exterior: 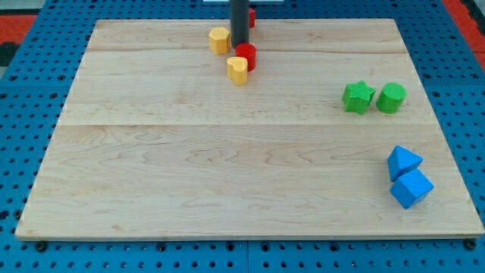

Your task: Move the green star vertically below the red circle

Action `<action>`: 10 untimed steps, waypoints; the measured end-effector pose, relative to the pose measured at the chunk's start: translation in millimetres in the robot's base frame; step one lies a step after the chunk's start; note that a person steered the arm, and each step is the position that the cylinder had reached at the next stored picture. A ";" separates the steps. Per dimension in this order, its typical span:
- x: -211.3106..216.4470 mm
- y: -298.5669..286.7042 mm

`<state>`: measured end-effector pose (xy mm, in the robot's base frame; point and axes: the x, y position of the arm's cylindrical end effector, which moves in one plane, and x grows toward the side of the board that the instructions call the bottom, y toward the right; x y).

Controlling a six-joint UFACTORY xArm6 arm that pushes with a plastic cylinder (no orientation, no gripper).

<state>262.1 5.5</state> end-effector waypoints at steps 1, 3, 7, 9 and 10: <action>19.1 14.7; 47.9 17.4; 128.5 220.1; 124.9 54.6; 151.3 66.5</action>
